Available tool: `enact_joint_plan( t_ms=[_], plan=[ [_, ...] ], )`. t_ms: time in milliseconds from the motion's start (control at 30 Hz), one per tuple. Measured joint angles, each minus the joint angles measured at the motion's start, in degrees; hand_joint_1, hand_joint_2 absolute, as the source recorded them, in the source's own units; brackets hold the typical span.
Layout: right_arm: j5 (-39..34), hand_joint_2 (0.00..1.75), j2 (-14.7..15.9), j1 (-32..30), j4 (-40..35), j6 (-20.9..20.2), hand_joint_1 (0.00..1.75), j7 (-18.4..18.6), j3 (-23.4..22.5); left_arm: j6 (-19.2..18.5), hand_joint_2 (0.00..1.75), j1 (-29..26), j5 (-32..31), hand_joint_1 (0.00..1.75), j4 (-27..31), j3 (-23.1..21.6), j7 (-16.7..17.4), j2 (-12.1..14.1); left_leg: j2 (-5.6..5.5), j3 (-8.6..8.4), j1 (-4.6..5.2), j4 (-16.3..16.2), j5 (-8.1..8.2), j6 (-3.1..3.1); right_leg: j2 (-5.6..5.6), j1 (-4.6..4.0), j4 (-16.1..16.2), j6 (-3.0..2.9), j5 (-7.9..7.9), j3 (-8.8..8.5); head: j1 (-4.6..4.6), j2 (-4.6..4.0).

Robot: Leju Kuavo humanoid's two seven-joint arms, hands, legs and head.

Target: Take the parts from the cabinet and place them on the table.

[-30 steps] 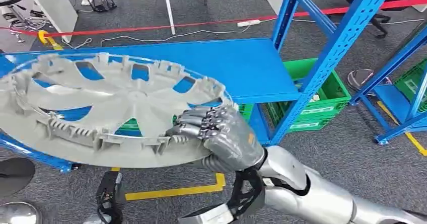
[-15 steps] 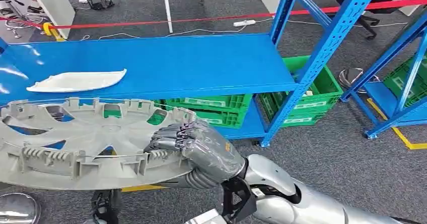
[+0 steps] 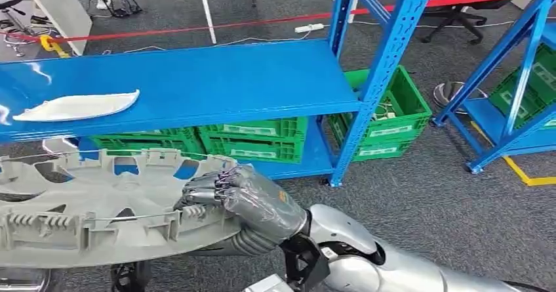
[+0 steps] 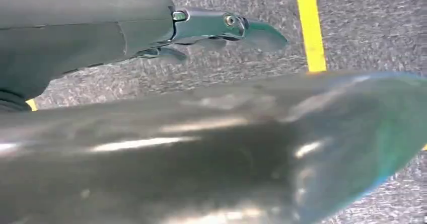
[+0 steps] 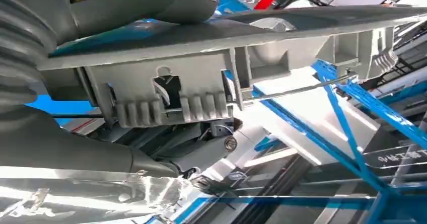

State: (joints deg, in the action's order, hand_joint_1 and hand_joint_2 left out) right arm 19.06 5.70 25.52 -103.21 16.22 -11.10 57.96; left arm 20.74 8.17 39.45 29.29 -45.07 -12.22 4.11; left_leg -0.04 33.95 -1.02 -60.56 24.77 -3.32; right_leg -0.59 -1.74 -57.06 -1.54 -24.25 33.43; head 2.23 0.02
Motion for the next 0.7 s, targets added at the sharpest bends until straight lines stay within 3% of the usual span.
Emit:
enact_joint_plan(
  t_ms=[33, 133, 200, 233, 300, 333, 367, 400, 433, 500, 533, 567, 667, 700],
  plan=[
    [0.11, 1.75, 0.00, 0.06, 0.02, 0.02, 1.75, 0.00, 0.04, 0.31, 0.00, 0.07, 0.02, 0.00, 0.00, 0.00, -0.17, 0.04, -0.01, -1.85, 0.25, 2.68, 0.15, 0.13, -0.04, -0.51, -0.39, 0.23, -0.14, 0.48, 0.00, 0.00],
    [0.74, 1.75, 0.00, 0.23, 0.02, 0.09, 1.75, 0.13, 0.07, 0.35, 0.00, -0.07, 0.53, 0.00, 0.00, 0.00, -0.39, 0.15, -0.09, -1.16, 0.31, 3.48, 0.58, 1.19, -0.09, -0.45, -1.18, 0.70, 0.13, 1.38, 0.15, 0.00],
    [1.16, 1.75, 0.00, 0.40, -0.02, 0.22, 1.75, 0.42, 0.07, 0.74, 0.00, -0.24, 0.52, 0.00, 0.15, 0.00, -0.39, -0.07, 0.04, -1.13, -0.30, 3.84, 0.04, 1.98, -0.24, -0.48, -1.85, 1.14, -0.34, 2.21, -0.07, 0.00],
    [1.33, 1.75, 0.00, 0.47, 0.00, 0.26, 1.75, 0.50, 0.09, 0.74, 0.00, -0.21, 0.59, 0.00, 0.17, 0.00, -0.37, 0.26, 0.11, -1.03, -0.49, 3.83, -0.30, 2.43, -0.05, -0.38, -3.92, 1.93, -2.40, 2.85, 0.48, 0.00],
    [1.86, 1.75, 0.00, 0.44, 0.00, 0.70, 1.75, 0.57, 0.09, 0.27, 0.00, -0.21, 1.07, 0.00, 0.17, 0.00, -0.39, 0.44, 0.11, -0.48, -0.68, 3.80, -0.69, 2.58, 0.06, 0.68, -12.98, 3.12, -7.62, 6.22, 0.55, 0.00],
    [2.21, 1.75, 0.00, 0.42, 0.00, 1.09, 1.75, 0.61, 0.09, 0.00, 0.00, -0.27, 1.20, 0.00, 0.17, 0.00, -0.39, 0.48, 0.13, -0.09, -0.76, 3.77, -0.91, 2.51, 0.14, 1.17, -17.13, 3.54, -9.46, 7.83, 0.57, 0.00],
    [2.60, 1.75, 0.02, 0.42, 0.00, 1.38, 1.75, 0.63, 0.09, -0.02, 0.00, -0.28, 1.18, 0.00, 0.17, 0.00, -0.39, 0.52, 0.15, 0.26, -0.90, 3.76, -1.13, 2.34, 0.17, 1.57, -19.02, 3.88, -10.00, 8.44, 0.55, -0.02],
    [2.93, 1.75, 0.02, 0.45, 0.00, 1.68, 1.75, 0.61, 0.09, 0.00, 0.00, -0.30, 1.18, 0.00, 0.15, 0.00, -0.39, 0.52, 0.15, 0.55, -1.06, 3.75, -1.38, 2.11, 0.18, 1.87, -18.23, 4.13, -9.26, 7.70, 0.55, 0.00],
    [3.13, 1.75, 0.02, 0.49, 0.02, 1.86, 1.75, 0.61, 0.09, 0.00, 0.00, -0.29, 1.18, 0.00, 0.15, 0.00, -0.39, 0.52, 0.15, 0.79, -1.32, 3.75, -1.62, 1.85, 0.18, 2.15, -14.83, 4.38, -7.41, 5.60, 0.55, 0.00],
    [3.21, 1.75, 0.02, 0.65, 0.02, 1.90, 1.75, 0.59, 0.09, 0.00, 0.00, -0.26, 1.16, 0.00, 0.15, 0.00, -0.39, 0.52, 0.13, 0.95, -1.91, 3.75, -2.05, 1.19, 0.24, 2.53, -3.70, 4.80, -2.86, -1.14, 0.55, -0.02],
    [3.26, 1.75, 0.04, 0.75, 0.07, 1.92, 1.75, 0.52, 0.09, 0.00, 0.00, -0.23, 1.16, 0.00, 0.15, 0.00, -0.39, 0.77, 0.08, 1.06, -1.88, 3.96, -2.41, 0.68, 0.02, 2.33, -0.52, 5.26, -3.70, -2.77, 0.61, 0.00],
    [3.30, 1.75, 0.04, 0.82, 0.15, 1.92, 1.75, 0.52, 0.09, 0.04, 0.00, -0.21, 1.14, 0.00, 0.15, 0.00, -0.39, 0.77, 0.08, 1.32, -1.87, 3.94, -2.84, 0.12, -0.22, 1.98, -0.37, 4.45, -3.03, -2.85, 0.66, 0.00],
    [3.78, 1.75, 0.04, 0.87, 0.13, 2.27, 1.75, 0.50, 0.09, -0.16, 0.00, -0.26, 1.18, 0.00, 0.15, 0.00, -0.39, 0.81, 0.09, 1.36, -2.26, 5.54, -4.71, -1.38, -0.34, 1.35, -0.42, 2.86, -1.82, -1.80, 0.52, 0.00],
    [4.42, 1.75, 0.02, 0.97, 0.13, 2.82, 1.75, 0.57, 0.09, -0.31, 0.00, -0.19, 1.20, 0.00, 0.15, -0.02, -0.39, 0.83, 0.12, 1.95, -2.47, 5.56, -4.39, -1.68, -0.13, 1.94, 0.65, 1.78, -0.81, -1.74, 0.52, 0.00]
  ],
)
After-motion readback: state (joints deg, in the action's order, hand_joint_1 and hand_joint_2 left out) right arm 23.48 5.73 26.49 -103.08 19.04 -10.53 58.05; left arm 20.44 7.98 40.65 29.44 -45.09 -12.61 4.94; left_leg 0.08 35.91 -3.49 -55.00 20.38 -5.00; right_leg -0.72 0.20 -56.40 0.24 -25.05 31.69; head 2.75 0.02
